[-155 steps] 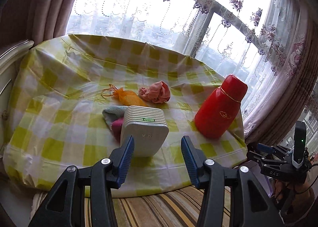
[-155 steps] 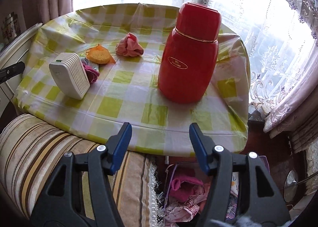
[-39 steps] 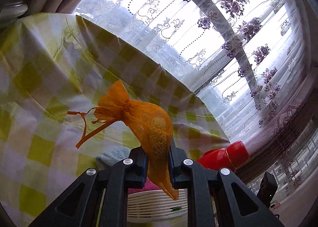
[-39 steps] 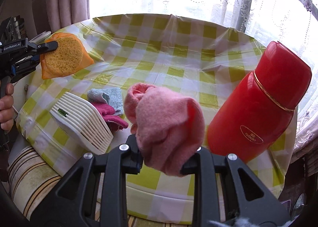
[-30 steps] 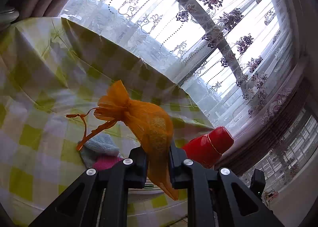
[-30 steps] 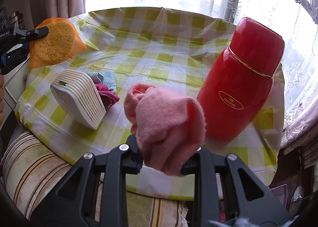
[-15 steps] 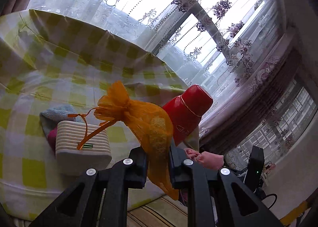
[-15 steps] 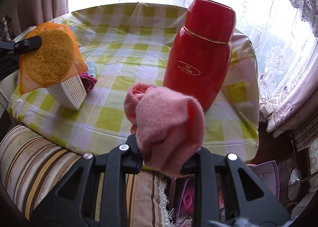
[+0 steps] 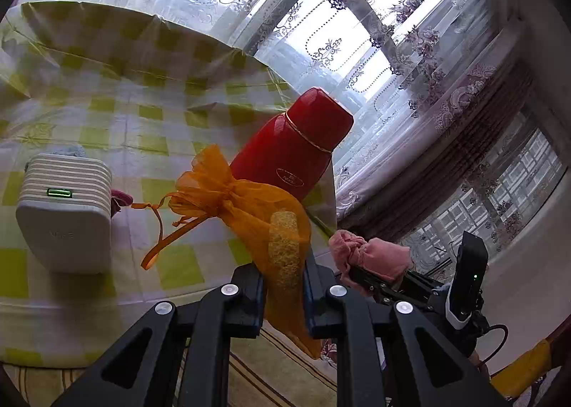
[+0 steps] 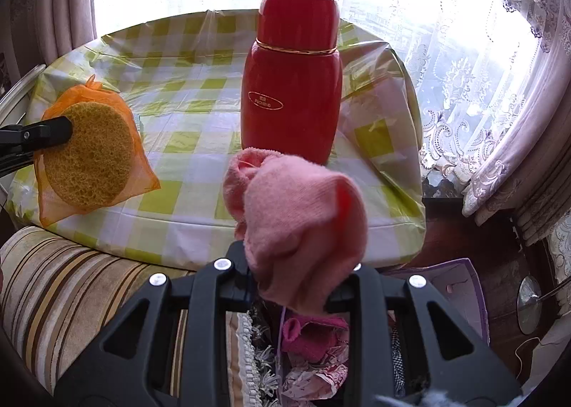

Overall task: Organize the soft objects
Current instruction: 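Lower both tools into the box and open them to release the items, then withdraw both open tools from the box back over the table, then grasp the pink knit glove with the right tool while the left tool grasps the light-blue towel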

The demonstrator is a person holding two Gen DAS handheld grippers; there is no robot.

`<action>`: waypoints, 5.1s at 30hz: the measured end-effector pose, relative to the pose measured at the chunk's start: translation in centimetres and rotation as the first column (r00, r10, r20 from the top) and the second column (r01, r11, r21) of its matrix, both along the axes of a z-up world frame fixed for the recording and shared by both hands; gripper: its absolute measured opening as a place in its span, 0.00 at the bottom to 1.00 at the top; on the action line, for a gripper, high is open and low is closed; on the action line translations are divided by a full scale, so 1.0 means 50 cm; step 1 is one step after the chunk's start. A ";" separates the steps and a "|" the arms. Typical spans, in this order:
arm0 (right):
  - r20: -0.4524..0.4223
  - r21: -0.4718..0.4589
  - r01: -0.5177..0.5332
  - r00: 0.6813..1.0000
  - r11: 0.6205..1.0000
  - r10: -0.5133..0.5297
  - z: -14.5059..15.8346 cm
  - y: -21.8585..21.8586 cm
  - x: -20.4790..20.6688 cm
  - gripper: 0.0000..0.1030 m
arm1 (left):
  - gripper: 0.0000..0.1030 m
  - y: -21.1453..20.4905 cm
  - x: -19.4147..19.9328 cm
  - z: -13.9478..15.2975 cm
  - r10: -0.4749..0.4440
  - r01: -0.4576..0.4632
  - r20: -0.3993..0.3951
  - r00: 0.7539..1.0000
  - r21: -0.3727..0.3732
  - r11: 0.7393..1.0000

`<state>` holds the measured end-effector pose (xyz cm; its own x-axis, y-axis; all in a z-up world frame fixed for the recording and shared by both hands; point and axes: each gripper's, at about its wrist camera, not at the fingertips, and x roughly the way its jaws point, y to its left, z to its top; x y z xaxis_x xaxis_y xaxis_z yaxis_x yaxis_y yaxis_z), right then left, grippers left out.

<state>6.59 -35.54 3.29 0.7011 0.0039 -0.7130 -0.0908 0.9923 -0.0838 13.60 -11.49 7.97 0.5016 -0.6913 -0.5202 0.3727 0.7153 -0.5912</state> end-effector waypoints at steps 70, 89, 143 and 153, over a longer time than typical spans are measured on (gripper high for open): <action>0.004 -0.046 0.224 0.975 0.974 -0.224 0.019 -0.198 -0.059 0.63 | 0.54 -0.127 -0.049 0.035 -0.093 0.091 0.026 0.995 0.063 0.994; -0.026 -0.081 -0.014 1.000 0.997 0.012 0.017 -0.009 0.002 0.65 | 0.54 0.221 -0.037 0.064 0.281 -0.284 0.065 0.957 0.032 0.958; -0.050 0.080 -0.778 0.621 0.623 0.782 -0.152 0.399 0.359 0.65 | 0.58 0.439 0.308 -0.210 0.358 -0.384 -0.353 0.864 -0.004 0.923; -0.038 0.082 -0.812 0.577 0.578 0.816 -0.159 0.427 0.386 0.65 | 0.58 0.419 0.347 -0.230 0.319 -0.352 -0.373 0.872 -0.024 0.936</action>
<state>25.87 -14.17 -4.63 0.3380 0.5861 -0.7364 -0.8653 0.5013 0.0018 30.95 9.45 -3.54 0.5034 -0.5662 -0.6526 -0.1288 0.6977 -0.7047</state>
